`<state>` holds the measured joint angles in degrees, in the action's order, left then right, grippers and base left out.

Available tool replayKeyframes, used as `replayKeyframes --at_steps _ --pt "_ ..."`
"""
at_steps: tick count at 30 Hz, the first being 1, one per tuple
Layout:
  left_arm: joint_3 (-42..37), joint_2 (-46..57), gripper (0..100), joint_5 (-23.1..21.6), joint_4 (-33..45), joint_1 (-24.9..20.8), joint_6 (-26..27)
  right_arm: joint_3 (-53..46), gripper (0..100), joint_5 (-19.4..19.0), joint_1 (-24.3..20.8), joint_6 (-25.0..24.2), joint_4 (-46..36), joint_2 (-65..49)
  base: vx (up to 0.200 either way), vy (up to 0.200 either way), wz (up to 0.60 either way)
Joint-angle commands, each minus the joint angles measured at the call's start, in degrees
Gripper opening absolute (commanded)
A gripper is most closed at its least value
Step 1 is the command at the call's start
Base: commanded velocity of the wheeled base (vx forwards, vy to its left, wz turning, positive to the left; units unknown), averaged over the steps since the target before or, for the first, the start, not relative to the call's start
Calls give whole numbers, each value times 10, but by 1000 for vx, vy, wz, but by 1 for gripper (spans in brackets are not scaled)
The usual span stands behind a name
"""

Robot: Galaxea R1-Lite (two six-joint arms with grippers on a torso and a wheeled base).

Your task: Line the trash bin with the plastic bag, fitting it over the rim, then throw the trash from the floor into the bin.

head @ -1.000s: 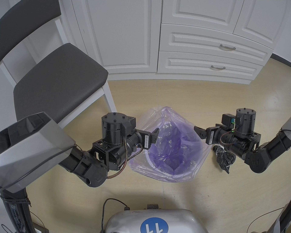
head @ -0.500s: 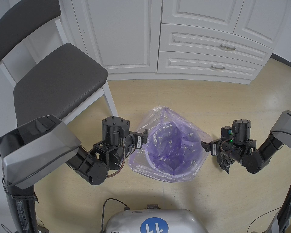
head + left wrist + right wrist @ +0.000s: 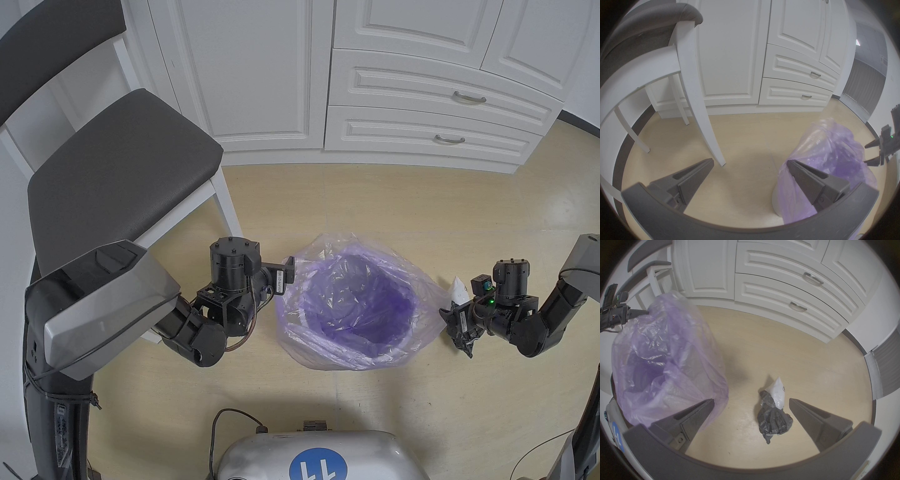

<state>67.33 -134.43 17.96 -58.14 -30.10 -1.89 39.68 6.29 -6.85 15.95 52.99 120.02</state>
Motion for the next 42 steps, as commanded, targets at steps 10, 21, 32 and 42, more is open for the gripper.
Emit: replayKeyframes --at_steps 10,21,32,42 --pt "47 -51 100 23 -37 20 -2 -7 100 -11 -19 -16 36 -29 0 0 0" --pt "-24 4 100 16 -58 -13 0 -2 100 -41 -71 -94 42 -44 0 0 0" --pt "-8 -22 100 15 -70 -13 -2 27 100 -33 -93 -122 43 3 0 0 0" --pt "20 -41 100 16 -70 -12 -10 110 100 39 -97 -175 126 66 0 0 0"
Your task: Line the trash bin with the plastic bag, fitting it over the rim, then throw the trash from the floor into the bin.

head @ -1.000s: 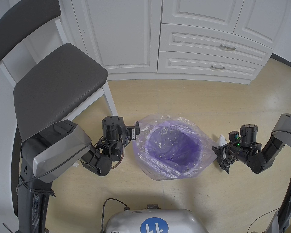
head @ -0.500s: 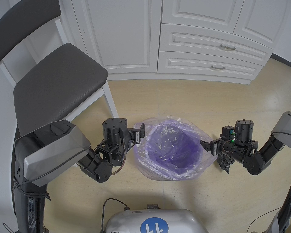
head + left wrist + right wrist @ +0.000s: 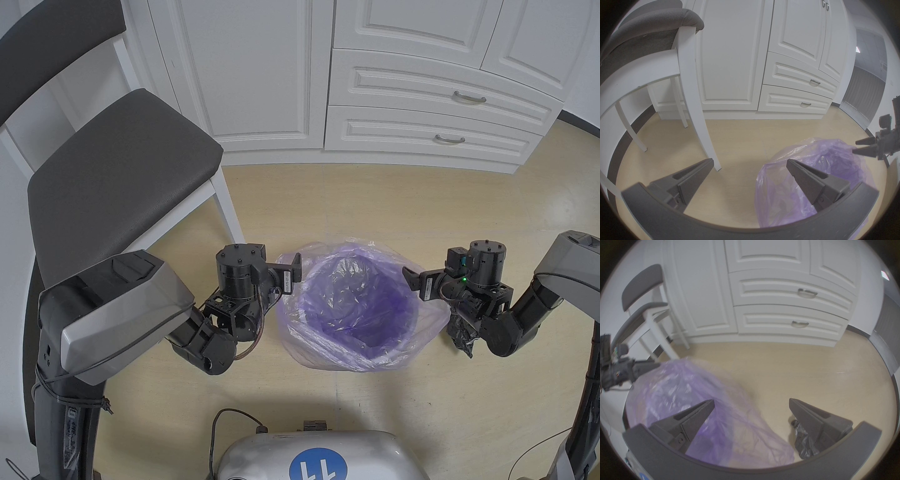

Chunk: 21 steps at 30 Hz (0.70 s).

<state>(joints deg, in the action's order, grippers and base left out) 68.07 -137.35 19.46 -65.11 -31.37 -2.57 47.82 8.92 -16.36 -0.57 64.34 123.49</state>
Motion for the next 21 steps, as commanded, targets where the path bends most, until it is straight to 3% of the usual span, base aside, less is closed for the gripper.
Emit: replayKeyframes --at_steps 1,10,21 --pt "24 -18 100 1 1 2 -12 41 100 17 0 -15 13 36 0 0 0" --pt "64 -45 100 2 3 6 -15 73 100 19 8 -24 14 69 0 0 0" --pt "127 -95 100 3 7 6 -45 158 100 25 40 -72 7 121 0 0 0"
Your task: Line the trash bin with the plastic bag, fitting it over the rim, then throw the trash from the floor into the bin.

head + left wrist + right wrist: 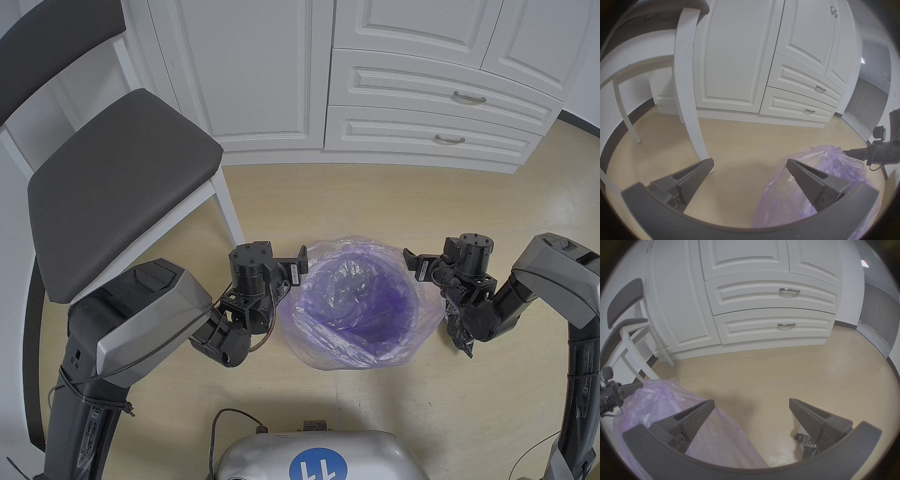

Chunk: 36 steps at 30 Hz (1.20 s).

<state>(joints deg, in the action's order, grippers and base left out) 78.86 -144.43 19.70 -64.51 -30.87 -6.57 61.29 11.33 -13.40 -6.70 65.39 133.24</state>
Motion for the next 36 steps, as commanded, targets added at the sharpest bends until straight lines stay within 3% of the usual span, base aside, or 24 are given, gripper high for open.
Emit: replayKeyframes --at_steps 1,9,17,23,28,36 --pt "24 -26 100 1 2 2 -7 24 100 1 10 -14 -4 24 0 0 0" --pt "68 -52 100 1 28 30 -14 36 100 -2 12 -17 -4 54 0 0 0" --pt "67 -43 100 1 46 30 -44 52 100 -3 27 -21 -4 50 0 0 0" --pt "0 42 100 1 36 21 -50 19 100 -9 33 -52 -40 -53 0 0 0" --pt "-72 116 100 -3 42 14 -45 -18 100 -31 4 -86 -120 -110 0 0 0" --pt "-128 129 100 -39 38 -1 -24 -38 100 -48 -22 -87 -178 -114 0 0 0"
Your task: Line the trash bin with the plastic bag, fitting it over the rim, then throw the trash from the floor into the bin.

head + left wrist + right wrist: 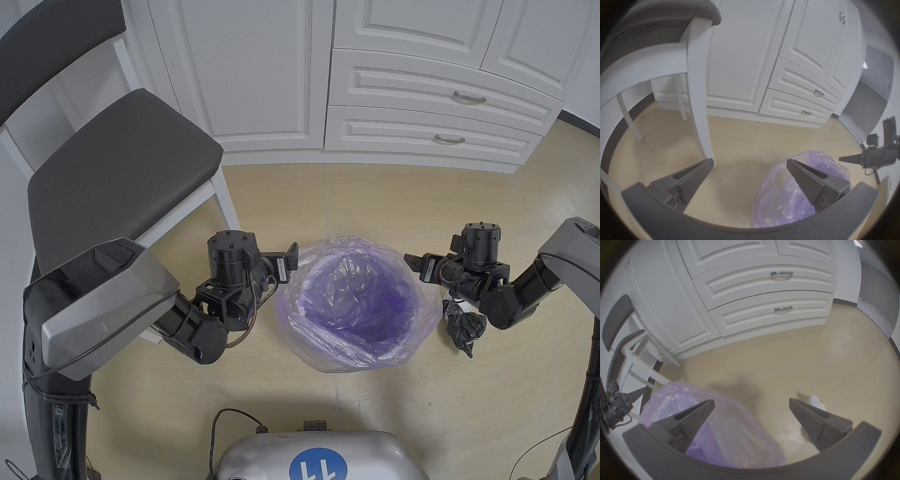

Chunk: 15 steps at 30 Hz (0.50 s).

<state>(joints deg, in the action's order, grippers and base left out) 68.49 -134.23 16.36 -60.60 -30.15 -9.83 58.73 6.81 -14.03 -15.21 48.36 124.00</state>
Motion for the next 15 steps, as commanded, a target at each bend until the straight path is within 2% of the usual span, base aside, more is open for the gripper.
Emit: replayKeyframes --at_steps 1,11,15 --pt "-27 26 100 -5 -1 -8 17 -14 100 -4 -19 -2 -9 -21 0 0 0" --pt "-34 19 100 -5 -1 -14 28 -32 100 -5 -31 -1 -9 -37 0 0 0" --pt "-34 12 100 -3 -2 -16 29 -29 100 -8 -38 2 -8 -5 0 0 0"
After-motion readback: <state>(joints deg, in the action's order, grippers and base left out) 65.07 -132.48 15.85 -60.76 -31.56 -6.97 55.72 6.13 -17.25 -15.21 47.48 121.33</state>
